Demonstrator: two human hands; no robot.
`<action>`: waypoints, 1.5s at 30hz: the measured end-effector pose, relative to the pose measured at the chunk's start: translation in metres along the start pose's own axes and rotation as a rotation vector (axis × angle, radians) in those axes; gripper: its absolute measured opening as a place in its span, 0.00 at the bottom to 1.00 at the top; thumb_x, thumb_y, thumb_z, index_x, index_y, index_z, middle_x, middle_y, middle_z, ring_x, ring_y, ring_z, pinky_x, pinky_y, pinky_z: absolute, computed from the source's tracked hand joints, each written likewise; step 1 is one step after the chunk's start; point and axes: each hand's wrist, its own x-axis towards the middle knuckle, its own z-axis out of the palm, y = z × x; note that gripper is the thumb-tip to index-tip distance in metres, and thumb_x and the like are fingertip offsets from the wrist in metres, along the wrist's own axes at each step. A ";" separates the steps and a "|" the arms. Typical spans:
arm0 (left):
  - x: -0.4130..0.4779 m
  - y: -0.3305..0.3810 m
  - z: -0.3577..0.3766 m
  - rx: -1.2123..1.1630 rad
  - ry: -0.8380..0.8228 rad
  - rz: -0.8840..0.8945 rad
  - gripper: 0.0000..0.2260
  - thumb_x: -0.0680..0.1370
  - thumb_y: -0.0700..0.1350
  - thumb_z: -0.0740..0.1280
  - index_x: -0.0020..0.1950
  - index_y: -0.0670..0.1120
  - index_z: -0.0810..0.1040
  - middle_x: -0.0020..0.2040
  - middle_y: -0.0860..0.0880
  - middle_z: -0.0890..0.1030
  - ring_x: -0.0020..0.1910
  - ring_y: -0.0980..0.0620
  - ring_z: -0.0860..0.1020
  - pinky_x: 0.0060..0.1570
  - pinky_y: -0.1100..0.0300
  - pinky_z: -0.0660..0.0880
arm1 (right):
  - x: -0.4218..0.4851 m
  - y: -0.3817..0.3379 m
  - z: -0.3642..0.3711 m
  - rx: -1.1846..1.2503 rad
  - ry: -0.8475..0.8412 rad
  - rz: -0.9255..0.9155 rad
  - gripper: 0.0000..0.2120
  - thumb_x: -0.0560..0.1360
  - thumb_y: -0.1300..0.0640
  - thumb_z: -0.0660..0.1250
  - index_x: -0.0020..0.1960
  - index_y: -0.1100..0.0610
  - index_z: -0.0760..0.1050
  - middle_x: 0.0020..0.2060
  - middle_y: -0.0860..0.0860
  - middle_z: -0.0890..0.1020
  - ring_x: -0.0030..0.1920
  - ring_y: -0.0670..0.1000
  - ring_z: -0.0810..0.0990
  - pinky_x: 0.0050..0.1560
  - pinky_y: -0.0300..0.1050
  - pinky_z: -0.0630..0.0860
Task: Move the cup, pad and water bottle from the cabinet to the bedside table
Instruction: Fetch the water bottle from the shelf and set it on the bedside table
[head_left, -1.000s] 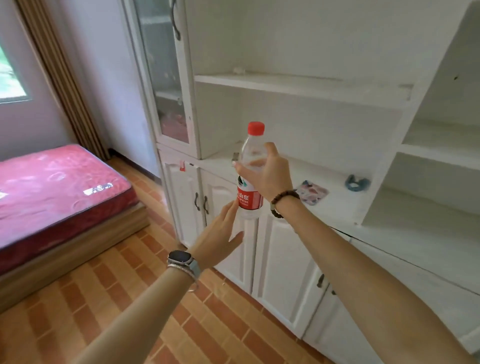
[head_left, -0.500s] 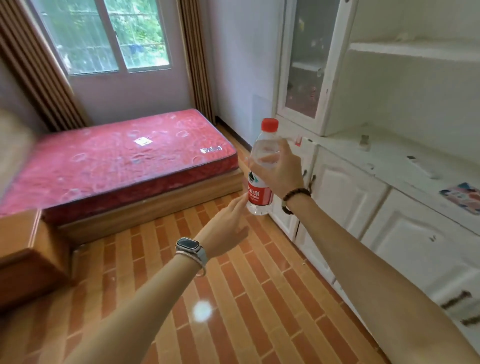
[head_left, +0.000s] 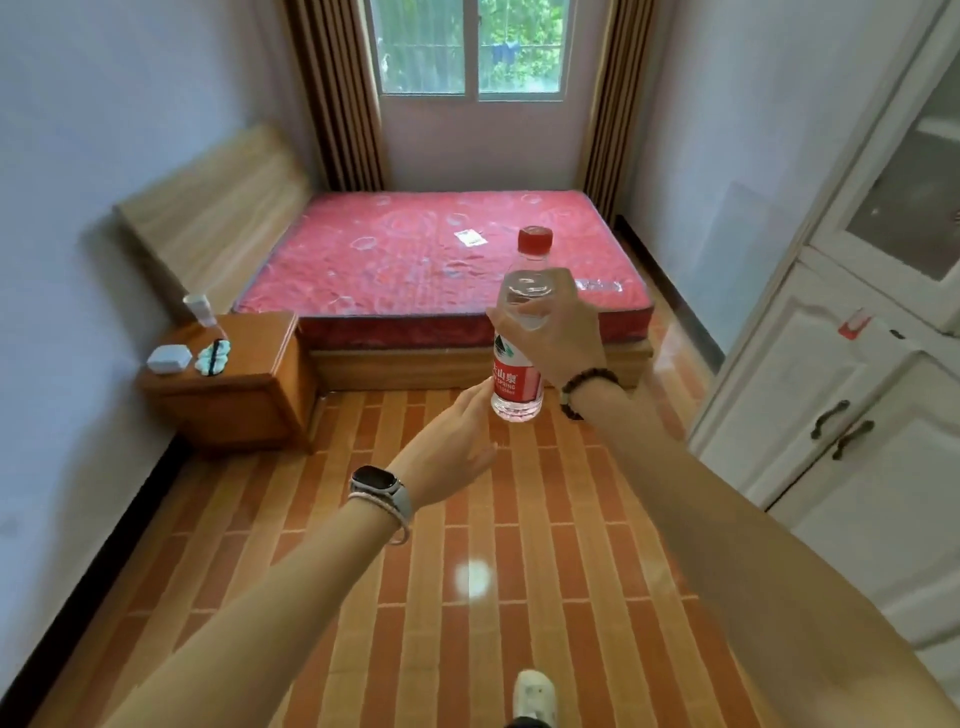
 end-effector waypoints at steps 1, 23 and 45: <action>0.001 -0.007 -0.003 0.011 0.015 -0.017 0.35 0.76 0.42 0.65 0.77 0.50 0.48 0.76 0.49 0.56 0.53 0.53 0.76 0.51 0.71 0.67 | 0.006 0.000 0.010 0.012 -0.008 -0.013 0.29 0.67 0.42 0.75 0.61 0.53 0.69 0.50 0.49 0.84 0.46 0.45 0.83 0.45 0.34 0.78; 0.077 -0.202 -0.058 0.024 0.308 -0.491 0.32 0.76 0.42 0.65 0.76 0.48 0.52 0.74 0.49 0.61 0.57 0.53 0.76 0.56 0.62 0.71 | 0.176 0.006 0.263 0.276 -0.403 -0.185 0.29 0.66 0.40 0.74 0.60 0.52 0.69 0.48 0.47 0.83 0.45 0.45 0.83 0.47 0.47 0.83; 0.159 -0.454 -0.167 0.072 0.357 -0.490 0.31 0.77 0.44 0.65 0.76 0.47 0.53 0.70 0.47 0.66 0.58 0.50 0.76 0.59 0.56 0.74 | 0.334 -0.028 0.491 0.231 -0.438 -0.272 0.30 0.69 0.43 0.74 0.63 0.55 0.68 0.50 0.50 0.83 0.47 0.48 0.83 0.47 0.42 0.80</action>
